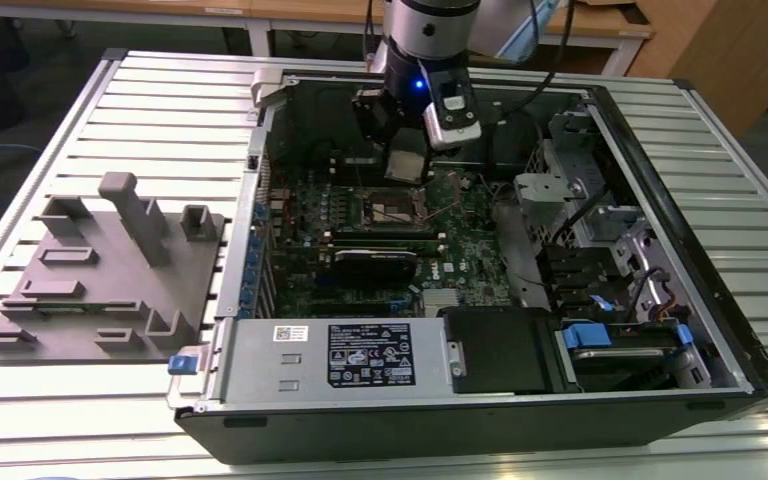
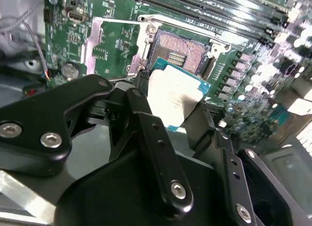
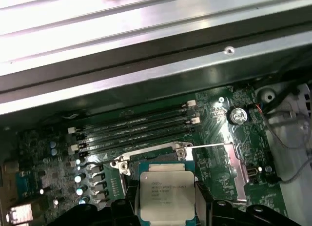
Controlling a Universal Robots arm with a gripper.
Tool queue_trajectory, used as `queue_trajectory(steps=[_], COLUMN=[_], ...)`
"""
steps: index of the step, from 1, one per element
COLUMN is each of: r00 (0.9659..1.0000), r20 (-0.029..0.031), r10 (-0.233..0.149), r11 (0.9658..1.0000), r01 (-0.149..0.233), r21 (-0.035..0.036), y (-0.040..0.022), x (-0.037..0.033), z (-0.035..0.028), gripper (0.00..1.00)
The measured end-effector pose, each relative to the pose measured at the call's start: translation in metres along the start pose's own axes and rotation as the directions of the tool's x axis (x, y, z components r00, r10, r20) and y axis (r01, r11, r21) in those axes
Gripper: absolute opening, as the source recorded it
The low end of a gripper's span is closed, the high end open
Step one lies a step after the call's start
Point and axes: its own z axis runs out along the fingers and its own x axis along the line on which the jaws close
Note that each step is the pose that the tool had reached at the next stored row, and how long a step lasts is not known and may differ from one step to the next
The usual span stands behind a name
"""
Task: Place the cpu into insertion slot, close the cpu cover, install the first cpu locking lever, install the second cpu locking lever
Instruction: 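Place the cpu into insertion slot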
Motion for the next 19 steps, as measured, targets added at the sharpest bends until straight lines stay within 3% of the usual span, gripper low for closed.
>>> queue_trajectory(steps=[5, 7, 10, 14, 19], r00=[0.9958, 0.9919, 0.9834, 0.9675, 0.9409], r20=[0.0081, 0.0112, 0.0159, 0.0219, 0.0291], r10=[0.091, 0.127, 0.181, 0.252, 0.337], r11=[0.9958, 0.9919, 0.9835, 0.9678, 0.9413], r01=[-0.091, -0.127, -0.181, -0.252, -0.337], r21=[-0.002, -0.003, -0.0049, -0.0077, -0.0117], y=[-0.0001, -0.0001, -0.0001, -0.0001, -0.0002], x=[0.0, 0.0, 0.0, 0.0, 0.0], z=[0.0005, 0.0008, 0.0011, 0.0016, 0.0024], gripper=[0.54, 0.54, 0.54, 0.54, 0.54])
